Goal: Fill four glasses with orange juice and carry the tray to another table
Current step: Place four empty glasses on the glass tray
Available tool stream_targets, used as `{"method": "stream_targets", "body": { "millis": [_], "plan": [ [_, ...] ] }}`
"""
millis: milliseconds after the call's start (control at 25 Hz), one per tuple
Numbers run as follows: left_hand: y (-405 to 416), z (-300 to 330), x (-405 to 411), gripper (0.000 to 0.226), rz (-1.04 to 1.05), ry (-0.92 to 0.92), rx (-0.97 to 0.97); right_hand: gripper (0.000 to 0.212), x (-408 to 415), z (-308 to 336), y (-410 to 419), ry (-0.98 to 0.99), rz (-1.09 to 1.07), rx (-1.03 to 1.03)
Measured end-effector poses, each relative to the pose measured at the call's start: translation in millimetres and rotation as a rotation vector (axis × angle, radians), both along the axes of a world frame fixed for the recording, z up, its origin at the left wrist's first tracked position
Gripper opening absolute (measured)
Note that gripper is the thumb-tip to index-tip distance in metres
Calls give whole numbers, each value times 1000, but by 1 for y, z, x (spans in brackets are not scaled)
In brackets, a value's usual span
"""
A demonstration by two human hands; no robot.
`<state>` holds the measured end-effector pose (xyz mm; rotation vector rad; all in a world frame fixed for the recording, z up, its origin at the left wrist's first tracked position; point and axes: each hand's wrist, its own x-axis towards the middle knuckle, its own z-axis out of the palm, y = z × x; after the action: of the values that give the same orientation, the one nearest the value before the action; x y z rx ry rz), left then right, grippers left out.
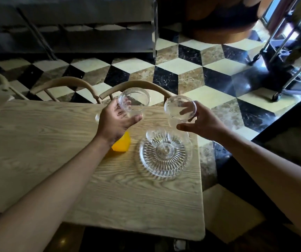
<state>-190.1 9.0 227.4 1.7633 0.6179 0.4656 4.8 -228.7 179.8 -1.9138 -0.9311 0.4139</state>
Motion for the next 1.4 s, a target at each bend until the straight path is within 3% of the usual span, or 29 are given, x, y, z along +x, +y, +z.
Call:
{"method": "stream_targets", "body": {
  "millis": [200, 360, 640, 960, 1400],
  "plan": [
    [-33, -48, -32, 101, 49, 100, -61, 73, -37, -42, -40, 83, -13, 8],
    [-54, -86, -47, 83, -1, 189, -64, 69, -66, -79, -53, 119, -118, -15],
    [-55, -142, -54, 73, -55, 245, -80, 69, -92, -127, -55, 151, -228, -102],
    [-48, -190, -44, 78, -119, 299, -109, 71, -103, -158, -43, 205, -277, -144],
    [-44, -209, -35, 81, -144, 315, -222, 72, -105, -169, -39, 234, -314, -184]
  ]
}}
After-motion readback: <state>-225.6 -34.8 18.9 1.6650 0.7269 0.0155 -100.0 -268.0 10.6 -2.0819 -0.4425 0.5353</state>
